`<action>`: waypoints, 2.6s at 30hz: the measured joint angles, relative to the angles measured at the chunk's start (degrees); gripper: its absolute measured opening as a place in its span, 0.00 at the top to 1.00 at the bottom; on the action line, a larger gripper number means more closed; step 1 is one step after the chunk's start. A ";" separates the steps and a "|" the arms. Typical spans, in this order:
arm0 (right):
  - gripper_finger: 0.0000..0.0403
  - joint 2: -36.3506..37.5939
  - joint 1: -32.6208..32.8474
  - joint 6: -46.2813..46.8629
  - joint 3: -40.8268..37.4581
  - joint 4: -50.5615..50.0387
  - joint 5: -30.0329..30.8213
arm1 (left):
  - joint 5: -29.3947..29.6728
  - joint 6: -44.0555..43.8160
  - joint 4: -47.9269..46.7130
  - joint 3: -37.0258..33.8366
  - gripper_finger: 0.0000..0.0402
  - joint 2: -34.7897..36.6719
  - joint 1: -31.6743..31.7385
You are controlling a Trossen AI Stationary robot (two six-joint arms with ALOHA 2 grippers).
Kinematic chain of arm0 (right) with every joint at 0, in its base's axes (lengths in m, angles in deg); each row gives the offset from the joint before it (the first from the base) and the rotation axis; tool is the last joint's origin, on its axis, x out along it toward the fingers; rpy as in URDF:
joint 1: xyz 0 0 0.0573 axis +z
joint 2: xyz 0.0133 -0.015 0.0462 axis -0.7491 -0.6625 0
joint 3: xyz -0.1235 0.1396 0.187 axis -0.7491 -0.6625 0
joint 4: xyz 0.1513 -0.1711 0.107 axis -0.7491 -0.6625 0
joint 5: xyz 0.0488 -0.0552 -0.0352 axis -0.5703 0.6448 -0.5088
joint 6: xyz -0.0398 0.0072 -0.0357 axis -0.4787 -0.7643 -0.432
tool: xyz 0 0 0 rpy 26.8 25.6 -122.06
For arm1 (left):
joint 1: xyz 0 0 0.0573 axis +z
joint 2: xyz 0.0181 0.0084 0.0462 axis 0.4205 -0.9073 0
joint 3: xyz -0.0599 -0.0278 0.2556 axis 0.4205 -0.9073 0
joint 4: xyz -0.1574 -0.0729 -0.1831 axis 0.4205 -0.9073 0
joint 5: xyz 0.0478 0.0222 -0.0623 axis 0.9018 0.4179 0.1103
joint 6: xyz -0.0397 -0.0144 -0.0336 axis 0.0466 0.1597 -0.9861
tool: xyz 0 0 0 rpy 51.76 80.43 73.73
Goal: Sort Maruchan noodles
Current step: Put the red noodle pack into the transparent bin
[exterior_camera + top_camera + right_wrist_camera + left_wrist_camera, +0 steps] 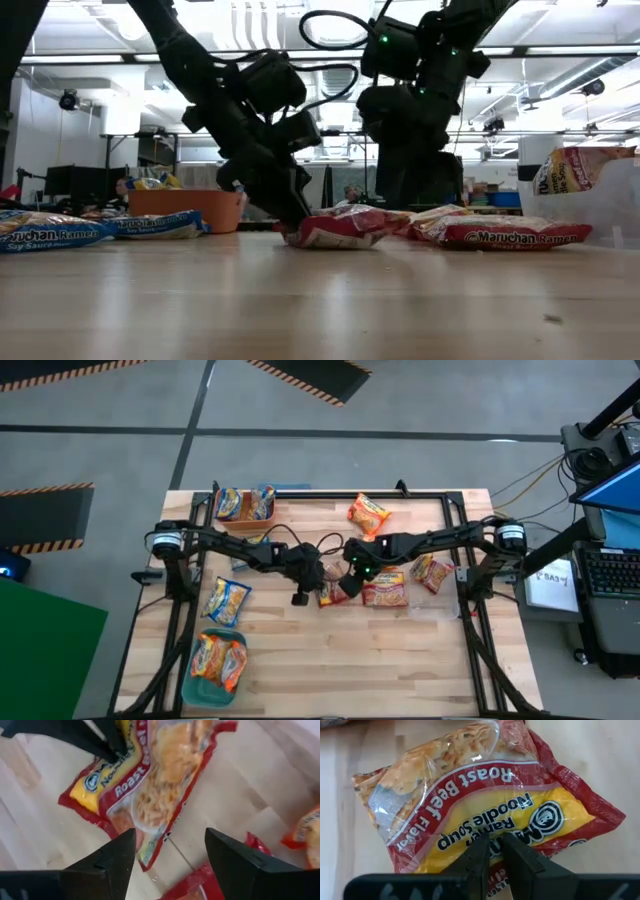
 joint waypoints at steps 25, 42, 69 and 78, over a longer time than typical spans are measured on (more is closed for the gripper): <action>0.39 -9.87 -0.17 -1.18 -0.07 18.93 1.41 | 0.31 -0.36 -2.65 -0.17 0.91 0.28 0.22; 0.81 -9.72 -0.20 -2.45 -0.03 19.46 1.43 | 0.99 -1.52 -5.52 -0.50 0.91 4.53 0.18; 0.92 4.32 3.14 -27.43 0.65 17.07 1.84 | 0.44 -8.00 10.44 -17.09 0.91 39.53 -1.42; 0.92 15.26 9.43 -43.37 2.95 0.80 1.51 | 0.46 -9.37 12.97 -19.08 0.91 43.74 -1.42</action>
